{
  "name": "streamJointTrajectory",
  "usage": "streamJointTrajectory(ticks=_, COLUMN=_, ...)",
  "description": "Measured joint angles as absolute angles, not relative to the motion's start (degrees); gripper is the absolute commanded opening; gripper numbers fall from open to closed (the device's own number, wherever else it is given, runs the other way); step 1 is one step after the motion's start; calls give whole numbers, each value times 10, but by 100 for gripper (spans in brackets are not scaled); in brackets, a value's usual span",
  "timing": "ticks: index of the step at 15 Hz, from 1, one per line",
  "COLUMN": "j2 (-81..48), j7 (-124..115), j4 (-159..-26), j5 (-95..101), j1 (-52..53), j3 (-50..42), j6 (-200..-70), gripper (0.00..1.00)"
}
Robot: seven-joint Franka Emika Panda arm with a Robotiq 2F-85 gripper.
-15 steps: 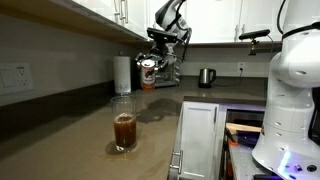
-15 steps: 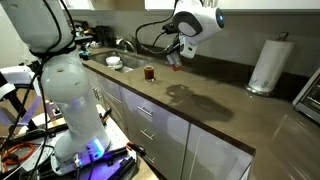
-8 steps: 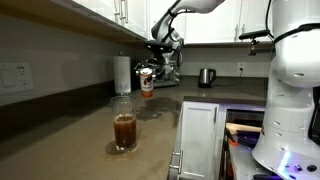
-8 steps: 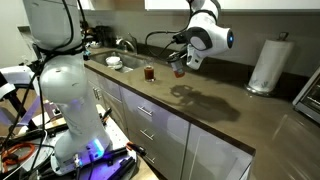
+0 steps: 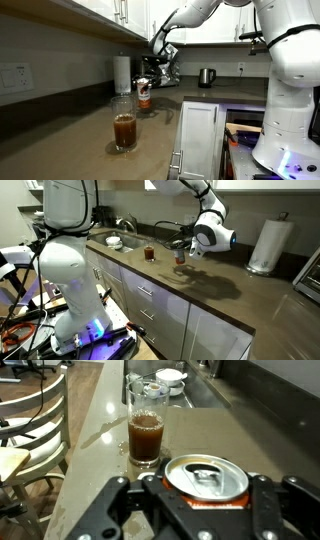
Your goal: Pour the contents of the can into the glass
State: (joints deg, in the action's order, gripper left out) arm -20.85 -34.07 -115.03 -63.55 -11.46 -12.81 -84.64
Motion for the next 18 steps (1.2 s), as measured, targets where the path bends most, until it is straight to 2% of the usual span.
streamJointTrajectory(ticks=18, j2=-320, j7=-341, j4=-1076, j5=-663, j1=-145, j3=-131, j6=-786, gripper=26)
